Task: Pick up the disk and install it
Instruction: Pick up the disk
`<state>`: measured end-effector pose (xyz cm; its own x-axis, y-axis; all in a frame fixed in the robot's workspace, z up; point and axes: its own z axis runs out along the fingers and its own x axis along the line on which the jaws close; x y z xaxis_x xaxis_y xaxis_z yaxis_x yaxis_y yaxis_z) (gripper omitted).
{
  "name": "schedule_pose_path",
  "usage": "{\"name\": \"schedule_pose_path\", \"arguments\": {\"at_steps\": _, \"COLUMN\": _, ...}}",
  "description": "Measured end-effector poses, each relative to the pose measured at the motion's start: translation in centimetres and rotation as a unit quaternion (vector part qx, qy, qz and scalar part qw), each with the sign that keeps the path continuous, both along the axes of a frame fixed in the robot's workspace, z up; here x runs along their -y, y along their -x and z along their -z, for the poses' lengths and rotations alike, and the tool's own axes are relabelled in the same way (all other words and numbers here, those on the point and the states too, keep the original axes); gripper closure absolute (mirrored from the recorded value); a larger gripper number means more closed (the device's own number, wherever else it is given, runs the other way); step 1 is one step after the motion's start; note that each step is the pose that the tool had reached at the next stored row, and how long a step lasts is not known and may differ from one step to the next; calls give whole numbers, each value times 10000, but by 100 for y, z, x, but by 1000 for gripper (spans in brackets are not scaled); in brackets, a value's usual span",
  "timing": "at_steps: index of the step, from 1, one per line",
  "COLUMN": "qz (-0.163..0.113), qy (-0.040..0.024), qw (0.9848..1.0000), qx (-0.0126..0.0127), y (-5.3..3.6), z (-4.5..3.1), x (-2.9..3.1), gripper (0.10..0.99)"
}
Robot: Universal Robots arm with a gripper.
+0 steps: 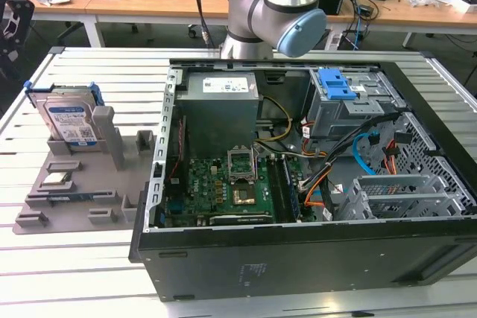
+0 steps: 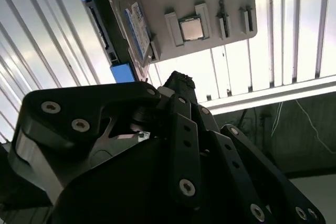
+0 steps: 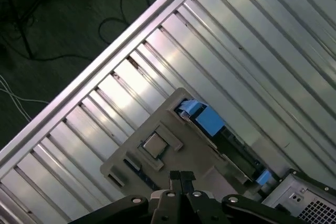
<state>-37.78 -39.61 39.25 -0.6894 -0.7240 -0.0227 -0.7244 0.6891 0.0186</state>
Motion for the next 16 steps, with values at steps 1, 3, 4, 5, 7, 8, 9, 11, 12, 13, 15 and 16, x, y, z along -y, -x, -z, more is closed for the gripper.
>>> {"name": "schedule_pose_path", "arguments": {"at_steps": 1, "qz": -67, "qy": 0, "qw": 10000, "qx": 0, "y": 0, "z": 0, "x": 0, "gripper": 980}}
{"name": "schedule_pose_path", "arguments": {"at_steps": 3, "qz": -335, "qy": 0, "qw": 9994, "qx": 0, "y": -1, "z": 0, "x": 0, "gripper": 980}}
{"name": "schedule_pose_path", "arguments": {"at_steps": 4, "qz": -434, "qy": 0, "qw": 9991, "qx": 0, "y": -2, "z": 0, "x": 0, "gripper": 980}}
{"name": "schedule_pose_path", "arguments": {"at_steps": 5, "qz": -542, "qy": 0, "qw": 9985, "qx": 0, "y": -2, "z": 0, "x": 0, "gripper": 980}}
{"name": "schedule_pose_path", "arguments": {"at_steps": 7, "qz": -703, "qy": 0, "qw": 9975, "qx": 0, "y": -3, "z": 0, "x": 0, "gripper": 980}}
{"name": "schedule_pose_path", "arguments": {"at_steps": 8, "qz": -843, "qy": 0, "qw": 9964, "qx": 0, "y": -3, "z": 0, "x": 0, "gripper": 980}}
{"name": "schedule_pose_path", "arguments": {"at_steps": 9, "qz": -932, "qy": 0, "qw": 9956, "qx": 0, "y": -4, "z": 0, "x": 0, "gripper": 980}}
{"name": "schedule_pose_path", "arguments": {"at_steps": 11, "qz": -1131, "qy": 0, "qw": 9936, "qx": 0, "y": -4, "z": 0, "x": 0, "gripper": 980}}
{"name": "schedule_pose_path", "arguments": {"at_steps": 12, "qz": -1256, "qy": 0, "qw": 9921, "qx": 0, "y": -5, "z": 0, "x": 0, "gripper": 980}}
{"name": "schedule_pose_path", "arguments": {"at_steps": 13, "qz": -1369, "qy": 0, "qw": 9906, "qx": 0, "y": -6, "z": 0, "x": 0, "gripper": 980}}
{"name": "schedule_pose_path", "arguments": {"at_steps": 15, "qz": -1519, "qy": 0, "qw": 9884, "qx": 0, "y": -6, "z": 0, "x": 0, "gripper": 980}}
{"name": "schedule_pose_path", "arguments": {"at_steps": 16, "qz": -1593, "qy": 0, "qw": 9872, "qx": 0, "y": -6, "z": 0, "x": 0, "gripper": 980}}
